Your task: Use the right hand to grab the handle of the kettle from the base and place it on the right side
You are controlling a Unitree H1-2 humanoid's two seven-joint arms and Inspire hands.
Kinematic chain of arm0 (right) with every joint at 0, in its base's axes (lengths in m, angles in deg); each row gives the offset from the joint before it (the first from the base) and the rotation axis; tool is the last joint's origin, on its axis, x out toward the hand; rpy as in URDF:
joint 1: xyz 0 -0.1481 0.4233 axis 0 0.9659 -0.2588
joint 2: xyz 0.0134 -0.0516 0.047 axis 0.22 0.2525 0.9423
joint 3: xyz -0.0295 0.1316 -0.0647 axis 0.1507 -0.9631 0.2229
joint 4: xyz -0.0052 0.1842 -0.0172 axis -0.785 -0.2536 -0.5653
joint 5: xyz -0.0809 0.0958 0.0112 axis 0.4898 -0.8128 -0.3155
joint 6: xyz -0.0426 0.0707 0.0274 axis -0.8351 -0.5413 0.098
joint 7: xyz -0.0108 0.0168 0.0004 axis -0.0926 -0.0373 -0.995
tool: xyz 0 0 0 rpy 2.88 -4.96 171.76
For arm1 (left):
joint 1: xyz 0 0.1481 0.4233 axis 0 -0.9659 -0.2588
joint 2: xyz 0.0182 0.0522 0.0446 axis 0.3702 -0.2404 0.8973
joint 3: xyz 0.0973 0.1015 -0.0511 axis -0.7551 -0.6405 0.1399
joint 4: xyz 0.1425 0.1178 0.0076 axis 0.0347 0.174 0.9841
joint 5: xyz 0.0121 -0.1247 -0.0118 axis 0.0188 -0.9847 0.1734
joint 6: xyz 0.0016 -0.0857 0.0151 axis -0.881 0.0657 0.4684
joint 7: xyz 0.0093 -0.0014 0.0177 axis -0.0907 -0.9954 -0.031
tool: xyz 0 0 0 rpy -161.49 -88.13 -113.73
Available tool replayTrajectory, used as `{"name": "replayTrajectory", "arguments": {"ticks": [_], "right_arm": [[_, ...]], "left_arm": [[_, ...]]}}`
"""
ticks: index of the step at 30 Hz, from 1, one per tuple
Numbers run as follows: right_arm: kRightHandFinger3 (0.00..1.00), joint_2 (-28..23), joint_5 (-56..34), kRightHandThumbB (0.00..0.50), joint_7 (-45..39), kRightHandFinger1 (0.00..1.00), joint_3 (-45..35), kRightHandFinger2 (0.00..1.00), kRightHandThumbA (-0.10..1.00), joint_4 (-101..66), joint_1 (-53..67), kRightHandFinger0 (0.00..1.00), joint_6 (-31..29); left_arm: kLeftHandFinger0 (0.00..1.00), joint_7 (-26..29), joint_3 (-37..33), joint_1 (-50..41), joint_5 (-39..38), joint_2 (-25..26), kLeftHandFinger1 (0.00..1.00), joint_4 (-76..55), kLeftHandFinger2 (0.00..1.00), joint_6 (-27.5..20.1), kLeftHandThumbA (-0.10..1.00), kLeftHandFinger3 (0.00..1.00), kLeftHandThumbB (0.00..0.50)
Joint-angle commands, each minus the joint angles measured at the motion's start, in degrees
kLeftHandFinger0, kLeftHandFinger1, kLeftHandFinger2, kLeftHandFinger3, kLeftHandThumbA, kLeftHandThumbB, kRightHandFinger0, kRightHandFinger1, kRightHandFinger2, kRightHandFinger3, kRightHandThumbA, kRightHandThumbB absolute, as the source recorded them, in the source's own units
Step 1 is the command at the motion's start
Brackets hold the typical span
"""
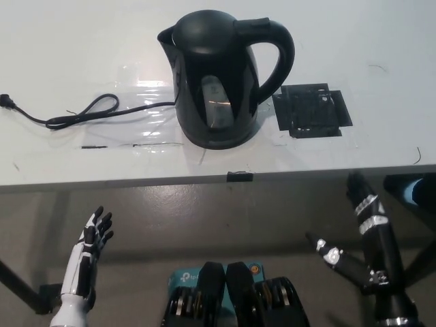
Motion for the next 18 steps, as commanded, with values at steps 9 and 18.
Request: {"name": "replayTrajectory", "arguments": {"ticks": [9,18], "right_arm": [[1.00,-1.50,4.13,0.248,1.86,1.00,-3.04,1.00,0.98,-5.24,-19.74,1.00,12.10],[1.00,-3.01,6.45,0.244,2.91,1.00,-2.85,1.00,1.00,10.59,-35.53,1.00,19.14]], "left_arm": [[1.00,-2.88,-3.68,-3.01,-0.39,-1.50,1.00,-7.22,1.00,-3.06,1.00,1.00,0.500],[1.00,-2.96,-3.41,-3.47,-0.35,-1.75,1.00,-5.52,1.00,-3.46,1.00,1.00,0.500]]}}
